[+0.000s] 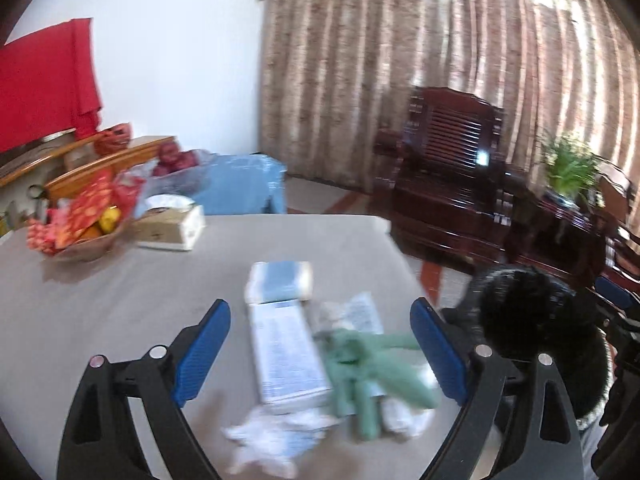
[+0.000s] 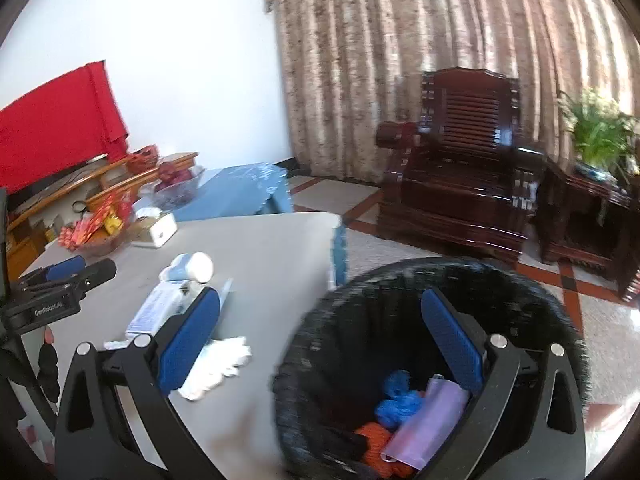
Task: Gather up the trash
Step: 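Grasp the white paper box with the left tool while the right grasps green gloves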
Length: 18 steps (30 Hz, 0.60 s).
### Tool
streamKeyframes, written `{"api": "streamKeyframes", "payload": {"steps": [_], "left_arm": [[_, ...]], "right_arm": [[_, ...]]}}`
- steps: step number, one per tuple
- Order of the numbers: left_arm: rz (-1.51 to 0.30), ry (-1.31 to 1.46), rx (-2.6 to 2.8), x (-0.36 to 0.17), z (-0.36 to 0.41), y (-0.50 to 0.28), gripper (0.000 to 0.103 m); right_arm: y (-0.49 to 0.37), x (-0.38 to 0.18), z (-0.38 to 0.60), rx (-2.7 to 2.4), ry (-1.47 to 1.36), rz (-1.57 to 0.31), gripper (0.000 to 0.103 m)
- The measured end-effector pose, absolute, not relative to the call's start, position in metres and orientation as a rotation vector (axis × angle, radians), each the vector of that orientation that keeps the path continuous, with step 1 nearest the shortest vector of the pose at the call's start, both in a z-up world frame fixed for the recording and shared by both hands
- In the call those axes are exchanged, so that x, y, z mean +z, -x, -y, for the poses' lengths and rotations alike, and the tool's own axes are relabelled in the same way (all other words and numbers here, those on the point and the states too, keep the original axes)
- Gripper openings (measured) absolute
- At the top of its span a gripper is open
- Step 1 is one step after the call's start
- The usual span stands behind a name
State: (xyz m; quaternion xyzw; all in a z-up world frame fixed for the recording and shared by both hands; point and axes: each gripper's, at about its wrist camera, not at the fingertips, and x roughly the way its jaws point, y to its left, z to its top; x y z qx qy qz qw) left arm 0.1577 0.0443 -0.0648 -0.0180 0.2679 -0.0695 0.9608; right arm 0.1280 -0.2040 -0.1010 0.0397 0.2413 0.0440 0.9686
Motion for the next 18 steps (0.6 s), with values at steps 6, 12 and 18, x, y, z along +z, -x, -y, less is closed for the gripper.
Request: {"api": "streamKeyframes", "payload": {"steps": [6,12,18], "left_arm": [[-0.554,0.045,-0.082,-0.080,-0.064,-0.169,0.089],[-0.606,0.035,-0.069,-0.106,-0.061,-0.187,0.089],[-0.653,0.030,-0.057,-0.129,-0.054,-0.203,0.089]], "right_arm": [[-0.149,-0.106,0.170,0.136,-0.057,-0.483,0.098],[-0.167,-0.118,0.152,0.156,-0.047,-0.503,0.098],[-0.184,-0.125,0.142,0.177,-0.025,-0.512,0.098]]}}
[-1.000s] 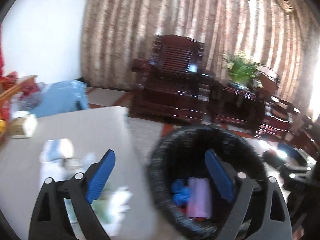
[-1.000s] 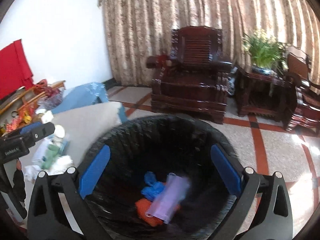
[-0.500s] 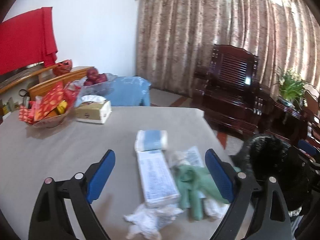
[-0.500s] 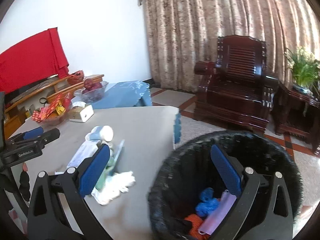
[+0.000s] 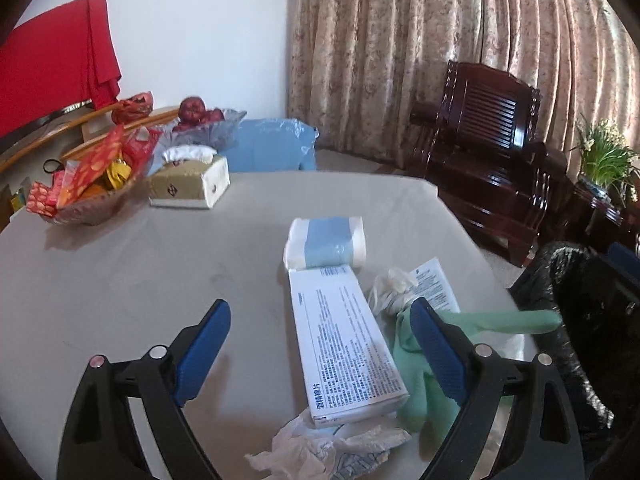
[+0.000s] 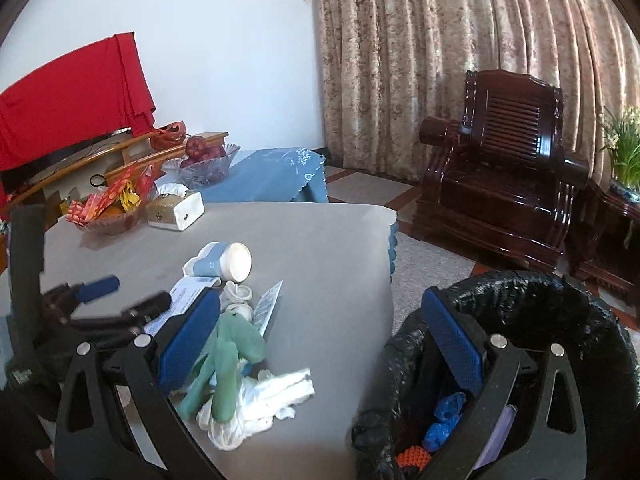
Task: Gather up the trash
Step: 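Grasp the white paper box with the left tool while the right grasps green gloves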
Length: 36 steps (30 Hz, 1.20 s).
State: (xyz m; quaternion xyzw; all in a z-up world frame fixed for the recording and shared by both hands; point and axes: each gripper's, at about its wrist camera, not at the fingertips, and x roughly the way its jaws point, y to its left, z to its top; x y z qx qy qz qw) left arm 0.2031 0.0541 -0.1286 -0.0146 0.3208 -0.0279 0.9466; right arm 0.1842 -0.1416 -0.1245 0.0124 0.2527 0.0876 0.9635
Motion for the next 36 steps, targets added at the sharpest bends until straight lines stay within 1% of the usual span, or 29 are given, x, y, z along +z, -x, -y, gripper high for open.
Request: {"api": "streamKeyframes", "payload": {"steps": [6,8,12,14,19,26,32,34,35,36], "left_arm": [[-0.719,0.019,-0.056,-0.150,-0.048,-0.219,0.088],[-0.743,0.027,-0.060,-0.155,-0.048,-0.224,0.085],[-0.809,0.068,-0.083,-0.167,-0.051,-0.232,0.071],[-0.817,0.091,-0.100,-0.169,-0.052,-0.233,0.060],[-0.794,0.115,-0.102,-0.162,-0.057,-0.229,0.055],[-0.708,0.139,-0.084,-0.127,-0.084,-0.204,0.054],[-0.696,0.156,0.012,-0.119,-0.124,-0.188,0.054],[-0.699,0.158,0.036,-0.120,-0.133,-0.184,0.054],[-0.698,0.160,0.045,-0.120,-0.137,-0.183,0.054],[-0.697,0.163,0.052,-0.120,-0.141,-0.182,0.054]], "right_arm": [[-0.194,-0.130,0.144,0.174,-0.036,-0.524,0.098],[-0.197,-0.133,0.144,0.172,-0.036,-0.533,0.098],[-0.200,-0.137,0.144,0.173,-0.040,-0.545,0.098],[-0.201,-0.138,0.142,0.175,-0.036,-0.547,0.098],[-0.201,-0.136,0.137,0.180,-0.025,-0.543,0.098],[-0.205,-0.131,0.117,0.213,-0.006,-0.541,0.098],[-0.210,-0.137,0.076,0.304,0.032,-0.570,0.097],[-0.214,-0.142,0.063,0.341,0.039,-0.591,0.092],[-0.216,-0.145,0.057,0.355,0.043,-0.603,0.085],[-0.219,-0.148,0.052,0.368,0.050,-0.617,0.079]]}}
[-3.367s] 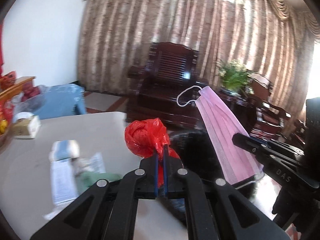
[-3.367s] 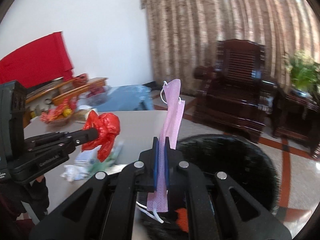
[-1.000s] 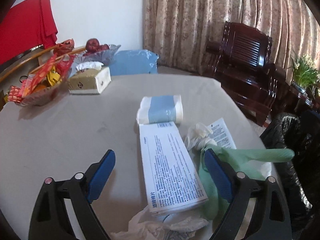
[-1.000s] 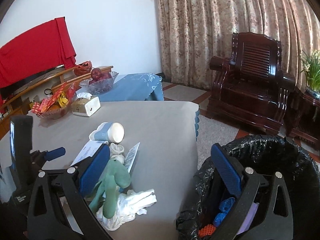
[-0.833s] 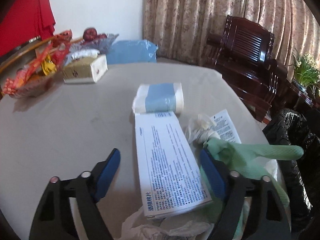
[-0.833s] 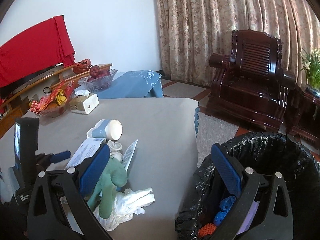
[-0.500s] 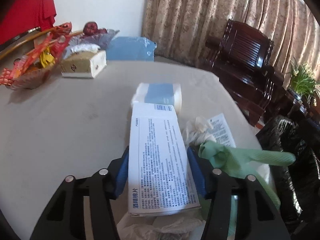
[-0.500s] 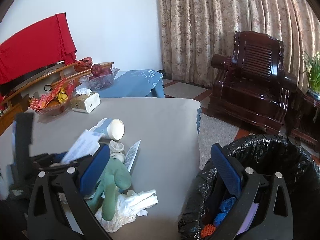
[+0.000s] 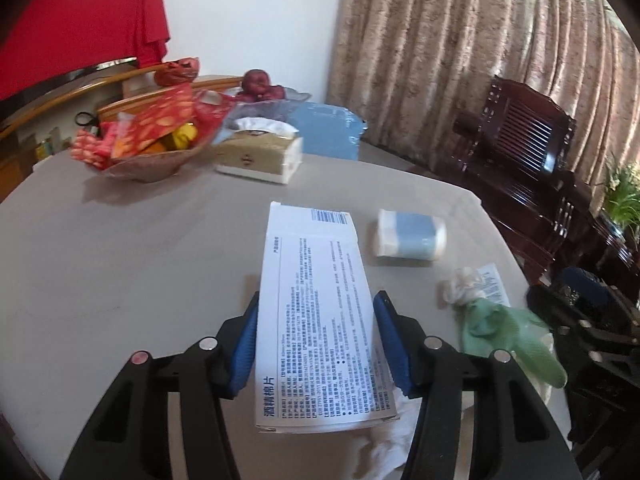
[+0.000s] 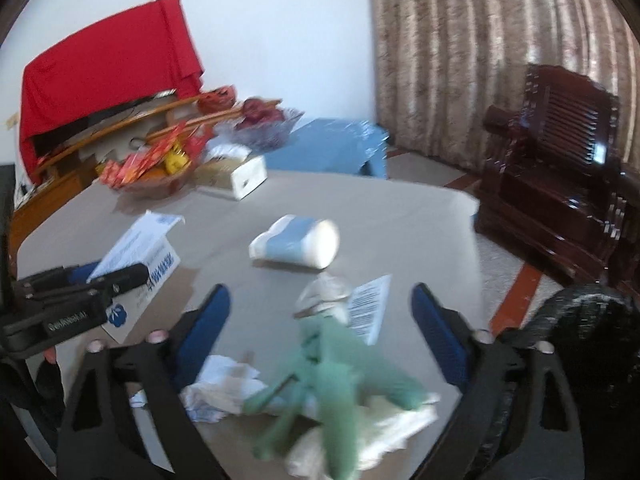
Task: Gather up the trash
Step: 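Carry the white box and green gloves over the bin and open both tools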
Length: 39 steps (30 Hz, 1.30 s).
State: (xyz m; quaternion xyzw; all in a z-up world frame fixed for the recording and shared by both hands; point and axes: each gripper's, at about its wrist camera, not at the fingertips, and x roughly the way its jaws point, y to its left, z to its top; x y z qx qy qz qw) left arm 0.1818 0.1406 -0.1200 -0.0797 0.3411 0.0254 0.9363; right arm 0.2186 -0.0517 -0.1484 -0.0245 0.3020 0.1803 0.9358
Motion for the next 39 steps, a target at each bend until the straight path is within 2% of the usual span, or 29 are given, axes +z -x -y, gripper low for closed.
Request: {"api": "streamKeyframes", "payload": {"steps": [8,14,16,17,26,39], "left_arm": [[-0.673,0.178,0.058,-0.117,-0.148,-0.177,0.054],[-0.679,0.187,0.043,-0.118,-0.144,-0.178,0.054],[-0.681,0.190,0.038,-0.119,-0.143,-0.178,0.054],[-0.682,0.190,0.037,-0.119,-0.142,-0.178,0.054],[-0.663,0.181,0.024,-0.112,-0.137,-0.177,0.054],[-0.608,0.151,-0.018,-0.086,-0.116,-0.169,0.054]], "right_arm": [[-0.239,-0.176,0.035,0.385,0.076,-0.744,0.069],[-0.242,-0.192,0.035,0.360,0.119,-0.817,0.057],[-0.242,-0.197,0.036,0.348,0.123,-0.828,0.050],[-0.243,-0.199,0.037,0.339,0.131,-0.835,0.042],[-0.243,-0.187,0.050,0.369,0.076,-0.825,0.014],[-0.213,-0.125,0.068,0.444,0.009,-0.682,0.013]]}}
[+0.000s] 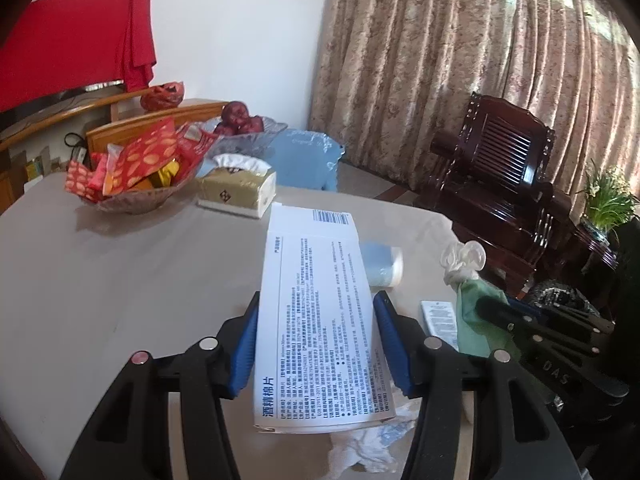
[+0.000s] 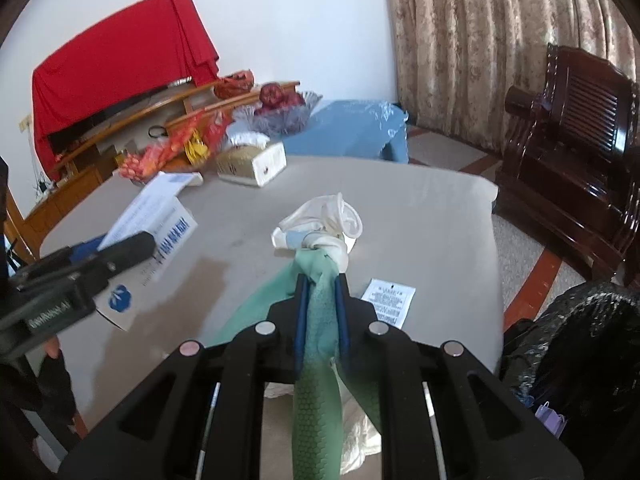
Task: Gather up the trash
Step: 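Carry the white box and green gloves over the bin and open both tools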
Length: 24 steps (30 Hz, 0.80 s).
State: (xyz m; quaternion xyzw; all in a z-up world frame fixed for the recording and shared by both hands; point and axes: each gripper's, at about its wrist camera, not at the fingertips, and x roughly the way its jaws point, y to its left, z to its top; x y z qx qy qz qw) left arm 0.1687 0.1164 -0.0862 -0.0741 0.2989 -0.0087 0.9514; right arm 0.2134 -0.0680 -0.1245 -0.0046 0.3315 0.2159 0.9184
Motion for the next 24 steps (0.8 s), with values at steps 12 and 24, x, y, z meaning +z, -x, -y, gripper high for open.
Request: {"api": "streamKeyframes", "payload": {"steps": [12,24], "left_arm": [[-0.552,0.120,-0.093,-0.058,-0.076,-0.161,0.054],[-0.510,0.078,-0.245,-0.037,-0.005,-0.154,0.054]], "right_arm": [[-0.183,-0.077,0.110,0.383,-0.028,-0.578,0.013],[-0.149,-0.053,0.178,0.256,-0.040,-0.509,0.013]]}}
